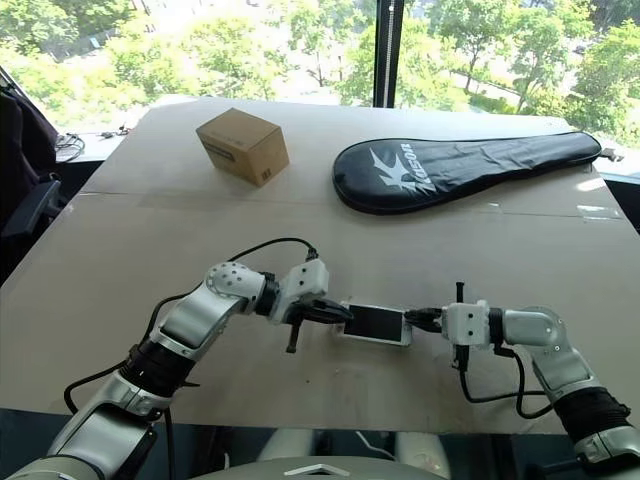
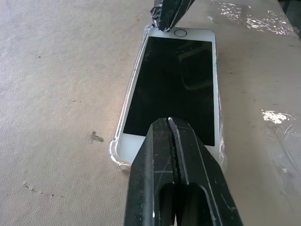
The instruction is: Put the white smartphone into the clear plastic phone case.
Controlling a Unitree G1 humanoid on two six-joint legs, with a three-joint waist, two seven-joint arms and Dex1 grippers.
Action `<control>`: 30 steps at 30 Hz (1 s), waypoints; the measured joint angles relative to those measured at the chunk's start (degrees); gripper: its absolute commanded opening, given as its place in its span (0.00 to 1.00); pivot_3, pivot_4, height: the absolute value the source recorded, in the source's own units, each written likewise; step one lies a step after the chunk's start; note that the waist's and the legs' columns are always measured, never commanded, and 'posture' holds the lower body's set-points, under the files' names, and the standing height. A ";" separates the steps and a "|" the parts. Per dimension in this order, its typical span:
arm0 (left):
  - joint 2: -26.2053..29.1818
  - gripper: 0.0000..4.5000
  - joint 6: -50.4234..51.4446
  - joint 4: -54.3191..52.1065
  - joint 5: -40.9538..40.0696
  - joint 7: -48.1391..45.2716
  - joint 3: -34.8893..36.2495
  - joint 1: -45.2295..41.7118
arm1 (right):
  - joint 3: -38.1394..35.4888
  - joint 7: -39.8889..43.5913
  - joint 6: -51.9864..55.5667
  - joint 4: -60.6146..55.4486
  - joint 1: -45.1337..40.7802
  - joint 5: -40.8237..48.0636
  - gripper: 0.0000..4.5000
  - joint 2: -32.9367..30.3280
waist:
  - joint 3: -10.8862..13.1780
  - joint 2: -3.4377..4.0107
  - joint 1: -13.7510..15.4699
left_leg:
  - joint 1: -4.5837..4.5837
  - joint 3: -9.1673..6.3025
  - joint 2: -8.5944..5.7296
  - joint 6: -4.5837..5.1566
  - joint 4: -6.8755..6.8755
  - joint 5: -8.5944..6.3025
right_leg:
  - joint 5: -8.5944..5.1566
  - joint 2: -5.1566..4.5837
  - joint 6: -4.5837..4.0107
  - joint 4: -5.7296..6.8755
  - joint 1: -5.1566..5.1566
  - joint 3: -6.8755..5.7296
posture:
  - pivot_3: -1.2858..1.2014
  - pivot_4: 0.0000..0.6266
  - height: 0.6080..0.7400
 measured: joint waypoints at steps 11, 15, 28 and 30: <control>0.04 0.00 -0.22 -1.12 -0.15 -0.20 0.19 0.15 | -2.81 4.88 8.87 -1.92 7.39 16.32 0.01 4.08 | 0.41 0.66 0.02 | -0.19 -0.09 0.04 -0.01 -0.10 0.00 | -0.10 0.00 -0.15 -0.10 -0.11 -0.13 | 0.52 0.24 1.00; -0.08 0.00 -0.33 -1.10 -0.15 -0.17 0.18 -0.46 | -2.47 10.37 10.98 -5.39 10.51 20.53 0.01 4.81 | 0.71 1.11 -0.02 | -0.53 -0.16 0.04 -0.03 -0.17 0.01 | 0.00 0.03 0.03 -0.02 -0.51 -0.18 | 0.52 0.24 1.00; -0.22 0.00 -0.64 -0.21 -0.15 -0.04 0.17 -0.78 | -2.60 12.56 12.15 -5.69 9.09 17.86 0.01 4.65 | 0.73 1.15 -0.22 | -0.74 -0.25 0.03 -0.25 0.03 0.14 | 0.02 0.08 0.05 0.10 -0.68 -0.24 | 0.52 0.24 1.00; -0.22 0.00 -0.64 -0.19 -0.14 0.03 0.14 -0.74 | -2.58 12.07 13.35 -6.27 9.09 17.52 0.01 4.37 | 0.70 1.12 -0.21 | -0.71 -0.26 0.04 -0.25 0.03 0.14 | 0.02 0.08 0.05 0.11 -0.65 -0.24 | 0.52 0.24 1.00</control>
